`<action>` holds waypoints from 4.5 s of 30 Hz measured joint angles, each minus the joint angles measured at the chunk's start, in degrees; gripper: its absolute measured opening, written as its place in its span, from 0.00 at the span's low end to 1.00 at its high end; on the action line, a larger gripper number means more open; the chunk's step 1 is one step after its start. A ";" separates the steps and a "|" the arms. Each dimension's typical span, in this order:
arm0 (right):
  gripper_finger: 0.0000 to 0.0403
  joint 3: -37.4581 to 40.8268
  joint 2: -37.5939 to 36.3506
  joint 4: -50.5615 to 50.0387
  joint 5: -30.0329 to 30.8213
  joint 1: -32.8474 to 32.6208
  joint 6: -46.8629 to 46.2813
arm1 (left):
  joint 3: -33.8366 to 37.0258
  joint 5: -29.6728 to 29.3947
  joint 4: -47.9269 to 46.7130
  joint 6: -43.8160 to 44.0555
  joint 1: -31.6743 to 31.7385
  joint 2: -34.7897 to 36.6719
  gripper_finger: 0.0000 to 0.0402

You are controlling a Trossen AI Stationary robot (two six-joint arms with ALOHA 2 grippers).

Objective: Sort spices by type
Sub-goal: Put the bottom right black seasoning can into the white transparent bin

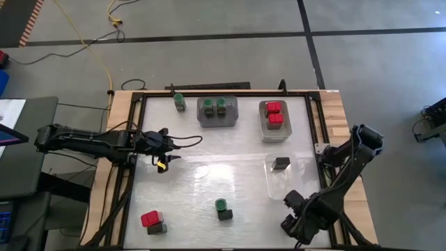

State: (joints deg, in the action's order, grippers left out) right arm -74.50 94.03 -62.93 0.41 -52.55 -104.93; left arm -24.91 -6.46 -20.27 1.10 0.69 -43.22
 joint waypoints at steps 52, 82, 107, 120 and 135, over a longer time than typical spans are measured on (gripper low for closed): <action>0.37 -4.39 9.96 2.41 -1.47 -1.03 6.63 | 0.00 -0.02 0.27 -0.02 0.00 0.00 0.42; 0.37 -20.50 4.32 -27.17 7.97 7.39 57.56 | 0.00 -0.04 0.26 -1.11 -0.02 0.00 0.42; 0.37 12.69 -18.26 -7.12 5.69 25.60 91.65 | 0.00 -0.04 0.24 -1.97 -0.01 0.02 0.42; 0.37 18.47 -17.98 0.98 -1.08 33.35 94.27 | 0.00 -0.04 0.24 -1.97 0.00 0.02 0.42; 0.41 18.43 -11.40 0.47 -2.19 33.96 94.47 | 0.00 -0.04 0.20 -1.97 0.00 0.00 0.42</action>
State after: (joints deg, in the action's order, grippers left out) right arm -56.07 82.63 -62.46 -1.78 -18.60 -10.46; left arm -24.91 -6.50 -20.08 -0.86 0.69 -43.22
